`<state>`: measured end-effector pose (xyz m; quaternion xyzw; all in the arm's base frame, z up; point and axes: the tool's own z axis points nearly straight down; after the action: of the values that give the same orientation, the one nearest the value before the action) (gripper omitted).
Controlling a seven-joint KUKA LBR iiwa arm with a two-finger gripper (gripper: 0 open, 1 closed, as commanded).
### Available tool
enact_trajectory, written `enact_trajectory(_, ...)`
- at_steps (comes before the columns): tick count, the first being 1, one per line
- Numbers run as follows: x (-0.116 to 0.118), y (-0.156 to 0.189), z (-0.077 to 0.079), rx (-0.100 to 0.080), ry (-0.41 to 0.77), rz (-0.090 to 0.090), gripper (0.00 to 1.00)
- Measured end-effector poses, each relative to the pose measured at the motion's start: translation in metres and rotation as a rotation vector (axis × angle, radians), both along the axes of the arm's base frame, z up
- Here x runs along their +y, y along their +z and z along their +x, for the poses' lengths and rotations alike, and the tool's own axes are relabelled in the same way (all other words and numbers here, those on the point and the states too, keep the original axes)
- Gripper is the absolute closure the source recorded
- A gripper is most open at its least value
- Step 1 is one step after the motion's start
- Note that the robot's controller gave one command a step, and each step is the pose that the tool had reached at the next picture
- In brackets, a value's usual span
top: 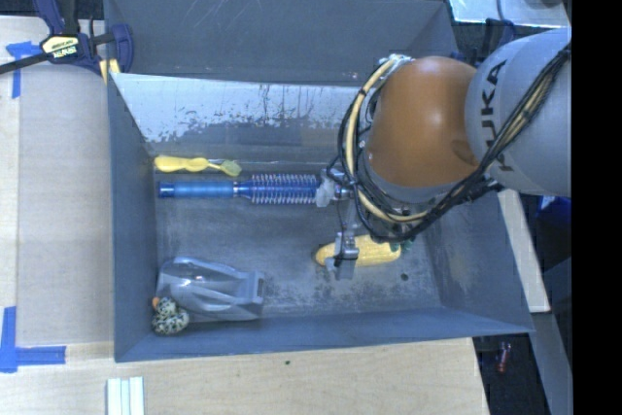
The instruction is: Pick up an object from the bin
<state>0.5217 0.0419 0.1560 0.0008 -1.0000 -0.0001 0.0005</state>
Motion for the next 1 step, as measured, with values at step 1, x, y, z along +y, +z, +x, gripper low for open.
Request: enact_trajectory(1,-0.0002,0.0015,0.0011,-0.004,-0.001,0.000,0.00)
